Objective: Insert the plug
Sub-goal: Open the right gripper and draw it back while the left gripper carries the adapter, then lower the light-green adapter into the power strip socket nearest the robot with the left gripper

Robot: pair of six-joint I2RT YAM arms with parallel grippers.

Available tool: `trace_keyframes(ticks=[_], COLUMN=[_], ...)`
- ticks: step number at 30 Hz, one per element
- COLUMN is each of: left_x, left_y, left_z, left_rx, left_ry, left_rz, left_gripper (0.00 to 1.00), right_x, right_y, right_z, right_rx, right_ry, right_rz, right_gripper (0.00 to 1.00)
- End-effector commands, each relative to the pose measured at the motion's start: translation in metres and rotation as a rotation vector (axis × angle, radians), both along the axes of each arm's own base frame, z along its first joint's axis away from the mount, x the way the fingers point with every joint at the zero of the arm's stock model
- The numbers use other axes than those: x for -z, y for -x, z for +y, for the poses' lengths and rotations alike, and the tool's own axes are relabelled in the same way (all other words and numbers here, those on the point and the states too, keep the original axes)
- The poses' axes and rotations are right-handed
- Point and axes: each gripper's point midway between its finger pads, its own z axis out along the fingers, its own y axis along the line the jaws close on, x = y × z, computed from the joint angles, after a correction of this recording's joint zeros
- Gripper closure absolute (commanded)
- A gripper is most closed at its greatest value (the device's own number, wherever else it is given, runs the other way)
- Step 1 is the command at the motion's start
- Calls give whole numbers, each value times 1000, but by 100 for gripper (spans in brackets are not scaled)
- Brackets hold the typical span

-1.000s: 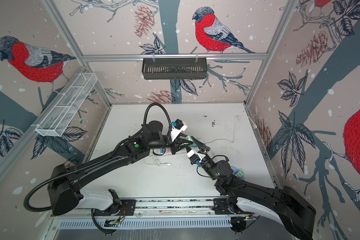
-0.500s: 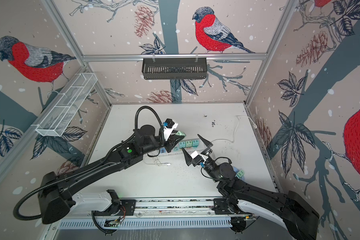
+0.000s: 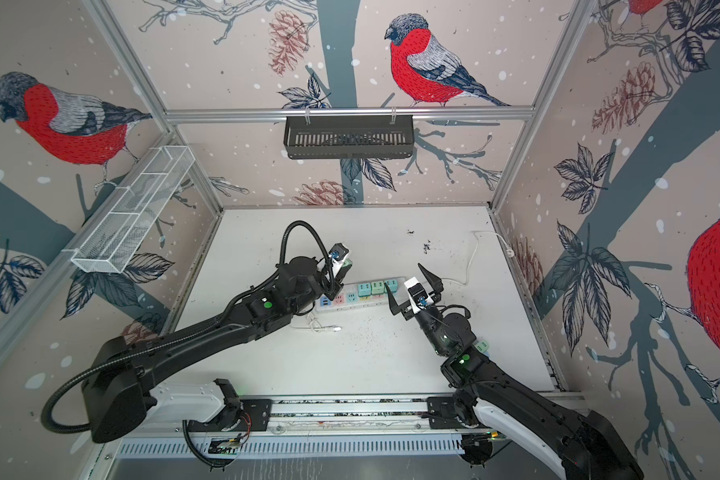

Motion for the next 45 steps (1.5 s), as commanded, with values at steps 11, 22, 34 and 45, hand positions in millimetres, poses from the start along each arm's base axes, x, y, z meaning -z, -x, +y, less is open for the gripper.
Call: trace_keyframes(ticks=[11, 22, 34, 45], left_x=[84, 116, 129, 148], left_y=[-30, -20, -10, -14], left_z=[-5, -7, -6, -9], left_rx=[75, 237, 317, 392], left_ry=[-226, -298, -299, -288], left_rz=[303, 360, 398, 455], left_gripper=[100, 100, 100, 100], right_x=[31, 35, 40, 39], right_y=[-15, -14, -15, -13], right_z=[-27, -69, -71, -77], right_rx=[59, 186, 192, 200], right_ry=[-87, -254, -272, -292], right_rz=[122, 94, 131, 124], right_gripper=[0, 0, 0, 0])
